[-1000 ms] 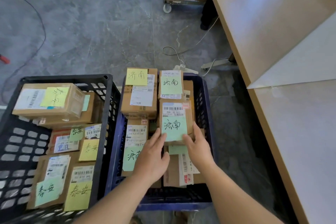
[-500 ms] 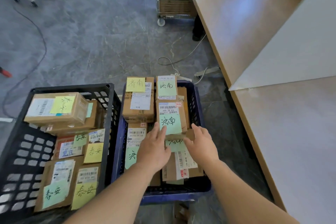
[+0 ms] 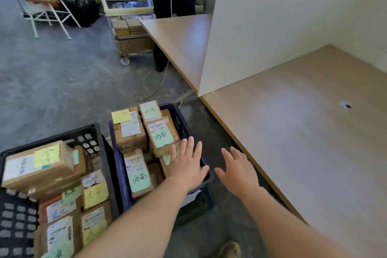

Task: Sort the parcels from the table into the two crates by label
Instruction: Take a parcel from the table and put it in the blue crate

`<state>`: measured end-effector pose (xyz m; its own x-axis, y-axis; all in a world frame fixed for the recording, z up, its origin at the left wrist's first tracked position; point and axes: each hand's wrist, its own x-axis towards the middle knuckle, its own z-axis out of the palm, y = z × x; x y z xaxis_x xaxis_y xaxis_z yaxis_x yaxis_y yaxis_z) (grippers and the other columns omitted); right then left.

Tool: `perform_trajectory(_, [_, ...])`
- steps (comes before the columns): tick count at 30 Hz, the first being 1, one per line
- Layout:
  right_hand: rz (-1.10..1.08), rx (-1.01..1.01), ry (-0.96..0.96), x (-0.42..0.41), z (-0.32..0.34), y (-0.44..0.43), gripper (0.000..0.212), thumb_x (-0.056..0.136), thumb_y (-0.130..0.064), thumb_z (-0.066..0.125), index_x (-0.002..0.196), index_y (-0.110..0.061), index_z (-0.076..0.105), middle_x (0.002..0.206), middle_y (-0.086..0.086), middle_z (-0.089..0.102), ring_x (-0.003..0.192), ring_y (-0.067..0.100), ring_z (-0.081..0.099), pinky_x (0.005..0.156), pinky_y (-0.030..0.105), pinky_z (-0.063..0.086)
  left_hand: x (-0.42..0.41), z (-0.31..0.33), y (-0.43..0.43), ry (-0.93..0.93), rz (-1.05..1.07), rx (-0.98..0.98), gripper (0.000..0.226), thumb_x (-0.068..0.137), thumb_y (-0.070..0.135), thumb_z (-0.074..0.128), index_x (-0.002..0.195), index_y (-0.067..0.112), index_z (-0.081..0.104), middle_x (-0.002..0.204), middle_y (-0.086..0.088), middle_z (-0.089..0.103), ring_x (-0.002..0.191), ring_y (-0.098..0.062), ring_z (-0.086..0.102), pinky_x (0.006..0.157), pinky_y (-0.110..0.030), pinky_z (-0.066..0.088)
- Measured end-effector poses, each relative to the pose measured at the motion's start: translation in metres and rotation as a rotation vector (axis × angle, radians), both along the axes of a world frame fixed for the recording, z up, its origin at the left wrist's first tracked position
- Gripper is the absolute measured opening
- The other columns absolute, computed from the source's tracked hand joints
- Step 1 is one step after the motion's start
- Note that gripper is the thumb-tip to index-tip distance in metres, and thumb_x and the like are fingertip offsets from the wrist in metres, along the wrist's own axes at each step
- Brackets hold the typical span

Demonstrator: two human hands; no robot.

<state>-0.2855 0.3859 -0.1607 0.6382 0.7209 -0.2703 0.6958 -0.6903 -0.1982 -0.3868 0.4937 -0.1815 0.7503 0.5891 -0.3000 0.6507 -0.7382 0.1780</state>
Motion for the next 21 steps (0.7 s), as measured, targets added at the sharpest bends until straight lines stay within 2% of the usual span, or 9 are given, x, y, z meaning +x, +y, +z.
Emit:
perform_trajectory(5, [-0.092,-0.005,-0.073,0.014,0.033,-0.063,0.067,0.098,-0.048,0.047,0.154,-0.025,0.018,0.161,0.004,0.016,0.147,0.024,0.018,0.117,0.040,0.023,0.033,0.027,-0.049,-0.043,-0.184,0.054,0.075,0.100,0.057,0.025,0.155,0.021,-0.010,0.161,-0.009,-0.019,0.148,-0.027,-0.018,0.118,-0.054,-0.009])
perform_trajectory(11, [-0.220,0.041,-0.158,0.047,0.048,-0.148,0.070,0.096,-0.053,0.047,0.153,-0.024,0.019,0.161,0.005,0.017,0.147,0.025,0.017,0.118,0.040,0.019,0.076,0.051,-0.119,-0.073,-0.309,0.113,0.075,0.099,0.059,0.024,0.155,0.020,-0.009,0.161,-0.010,-0.018,0.148,-0.028,-0.019,0.118,-0.055,-0.010])
perform_trajectory(21, [-0.467,0.063,-0.211,0.101,0.071,-0.365,0.070,0.096,-0.055,0.044,0.153,-0.022,0.020,0.160,0.009,0.017,0.147,0.026,0.018,0.118,0.040,0.018,0.165,0.068,-0.321,-0.071,-0.618,0.187,0.074,0.098,0.063,0.013,0.152,0.024,-0.018,0.159,-0.009,-0.025,0.147,-0.029,-0.022,0.116,-0.054,-0.011])
